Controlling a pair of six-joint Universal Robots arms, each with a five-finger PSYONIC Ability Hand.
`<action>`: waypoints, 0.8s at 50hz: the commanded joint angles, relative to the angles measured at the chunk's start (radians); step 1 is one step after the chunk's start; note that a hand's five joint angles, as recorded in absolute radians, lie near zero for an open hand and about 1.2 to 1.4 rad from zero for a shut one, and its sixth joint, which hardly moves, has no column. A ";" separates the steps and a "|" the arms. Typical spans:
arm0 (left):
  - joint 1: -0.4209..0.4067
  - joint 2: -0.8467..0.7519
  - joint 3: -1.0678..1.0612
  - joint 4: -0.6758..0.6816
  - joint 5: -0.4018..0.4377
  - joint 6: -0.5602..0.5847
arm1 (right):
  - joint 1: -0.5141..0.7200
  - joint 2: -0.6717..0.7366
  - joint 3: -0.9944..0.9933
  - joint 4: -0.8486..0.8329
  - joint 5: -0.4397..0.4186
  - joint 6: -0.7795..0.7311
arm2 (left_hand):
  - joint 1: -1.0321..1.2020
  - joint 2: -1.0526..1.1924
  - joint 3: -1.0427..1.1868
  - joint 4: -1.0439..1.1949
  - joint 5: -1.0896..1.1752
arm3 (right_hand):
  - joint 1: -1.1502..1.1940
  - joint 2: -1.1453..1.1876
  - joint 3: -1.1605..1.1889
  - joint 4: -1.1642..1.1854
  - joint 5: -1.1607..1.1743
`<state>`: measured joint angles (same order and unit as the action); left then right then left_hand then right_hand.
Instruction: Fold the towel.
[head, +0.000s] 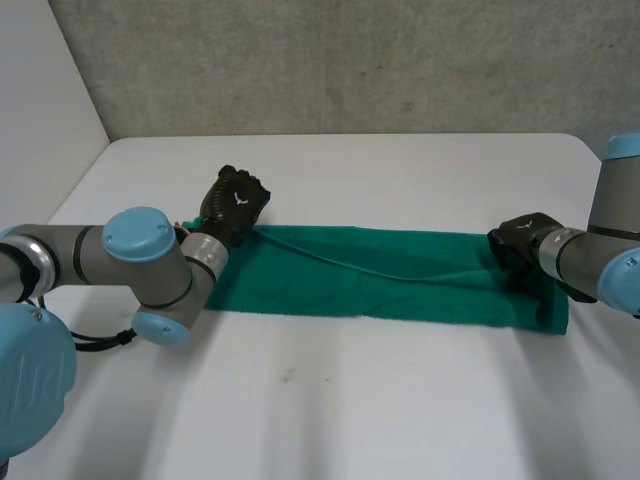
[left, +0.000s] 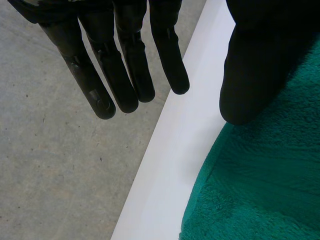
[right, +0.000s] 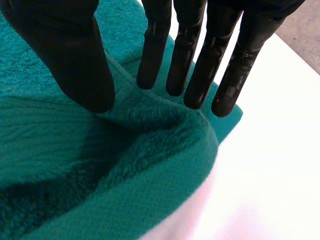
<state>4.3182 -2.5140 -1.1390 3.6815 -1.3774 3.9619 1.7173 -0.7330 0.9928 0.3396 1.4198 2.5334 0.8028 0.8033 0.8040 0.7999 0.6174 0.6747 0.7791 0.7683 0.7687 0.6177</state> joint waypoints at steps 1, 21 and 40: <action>0.000 0.001 -0.004 -0.001 -0.002 0.000 | -0.024 0.006 -0.011 -0.005 -0.009 -0.004 | 0.112 0.112 0.111 0.115 0.123 | 0.288 0.183 0.194 0.194 0.170; 0.000 0.023 -0.010 0.000 -0.003 -0.007 | -0.028 0.073 -0.160 -0.206 0.005 0.094 | 0.104 0.103 0.102 0.106 0.114 | 0.722 0.617 0.628 0.628 0.604; 0.003 0.047 -0.041 0.000 -0.003 -0.036 | -0.030 0.153 -0.238 -0.194 0.068 0.148 | 0.065 0.065 0.064 0.068 0.076 | -0.493 -0.597 -0.586 -0.587 -0.610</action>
<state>4.3212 -2.4811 -1.1731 3.6815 -1.3806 3.9248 1.6941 -0.5414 0.7285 0.1387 1.4632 2.6486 0.7674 0.7753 0.7728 0.7691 0.5962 0.2362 0.2780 0.2748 0.2756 0.1011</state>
